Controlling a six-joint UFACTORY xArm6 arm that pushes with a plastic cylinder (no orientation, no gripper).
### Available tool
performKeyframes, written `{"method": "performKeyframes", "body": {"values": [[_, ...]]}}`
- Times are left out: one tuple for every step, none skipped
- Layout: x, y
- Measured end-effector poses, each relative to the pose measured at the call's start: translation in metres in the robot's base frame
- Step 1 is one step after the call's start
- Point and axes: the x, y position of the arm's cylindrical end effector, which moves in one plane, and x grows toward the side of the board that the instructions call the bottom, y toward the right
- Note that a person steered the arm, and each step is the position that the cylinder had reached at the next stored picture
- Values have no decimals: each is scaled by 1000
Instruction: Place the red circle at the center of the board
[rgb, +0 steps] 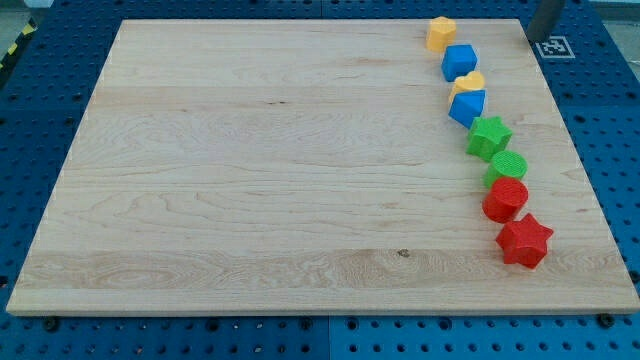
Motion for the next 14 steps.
{"method": "performKeyframes", "body": {"values": [[0,0],[19,-1],[62,-5],[112,-5],[163,-5],[204,-5],[216,-5],[216,-5],[237,-5],[285,-6],[291,-7],[301,-15],[300,-34],[300,-68]]}}
